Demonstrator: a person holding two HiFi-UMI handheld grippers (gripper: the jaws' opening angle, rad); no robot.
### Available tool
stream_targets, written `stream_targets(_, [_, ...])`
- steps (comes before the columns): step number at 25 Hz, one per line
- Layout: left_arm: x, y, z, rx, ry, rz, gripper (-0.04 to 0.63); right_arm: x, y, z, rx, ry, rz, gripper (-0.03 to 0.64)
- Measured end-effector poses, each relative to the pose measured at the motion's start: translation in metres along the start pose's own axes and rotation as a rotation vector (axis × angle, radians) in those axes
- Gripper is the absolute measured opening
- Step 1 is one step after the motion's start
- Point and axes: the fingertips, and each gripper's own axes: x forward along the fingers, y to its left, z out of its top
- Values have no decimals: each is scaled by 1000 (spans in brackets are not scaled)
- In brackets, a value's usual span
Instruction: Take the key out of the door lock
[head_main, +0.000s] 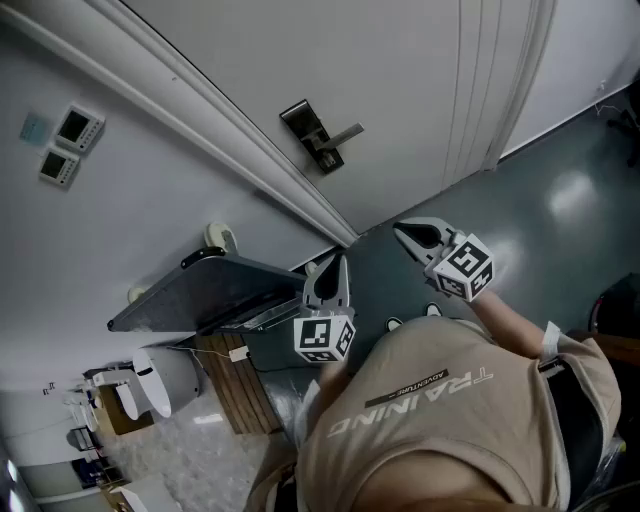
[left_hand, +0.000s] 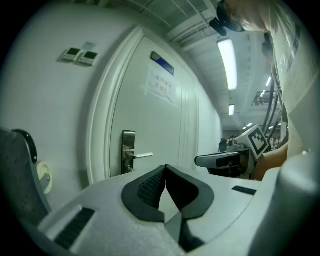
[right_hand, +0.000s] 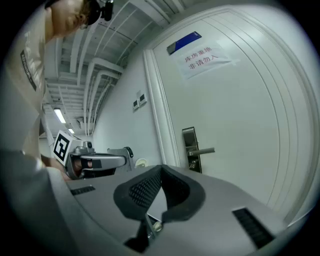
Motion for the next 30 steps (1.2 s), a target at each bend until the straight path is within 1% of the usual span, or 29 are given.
stream_targets(3, [3, -18, 14, -16, -51, -21, 9, -11, 5, -8, -21, 14, 11, 14])
stream_targets(5, [6, -24, 14, -39, -64, -29, 9, -15, 7, -16, -10, 24, 18, 14])
stream_targets(6, [7, -26, 10, -25, -52, -25, 9, -17, 7, -20, -1, 27, 19, 14])
stream_targets(9, [2, -39, -4, 99, 19, -18, 9, -22, 9, -28, 15, 28, 12, 14])
stream_targets(10, [-1, -45, -6, 110, 27, -33, 9, -24, 11, -28, 14, 24, 9, 14])
stream_targets(12, [-8, -54, -9, 73, 21, -67, 9, -25, 13, -25, 0, 18, -2, 14])
stream_targets(15, [-15, -52, -11, 17, 26, -67, 9, -21, 21, -23, -13, 33, 3, 14])
stream_targets(18, [-26, -39, 1, -56, -28, -73, 9, -12, 37, -6, -55, -5, 1, 14])
stream_targets(20, [-36, -26, 4, -98, -60, -45, 9, -9, 48, 0, -73, -25, -7, 14])
stream_targets(22, [-45, -15, 1, -146, -80, -14, 9, -6, 58, -1, -71, -16, -1, 14])
stream_targets(25, [-50, -2, -14, -229, -74, -9, 9, 1, 66, -8, -77, 13, -2, 14])
stream_targets(26, [-52, 1, -20, -237, -65, -14, 9, 2, 68, -9, -78, 20, -9, 14])
stream_targets(30, [-53, 11, -39, -205, -30, -44, 9, 5, 76, -10, -83, 14, -44, 14])
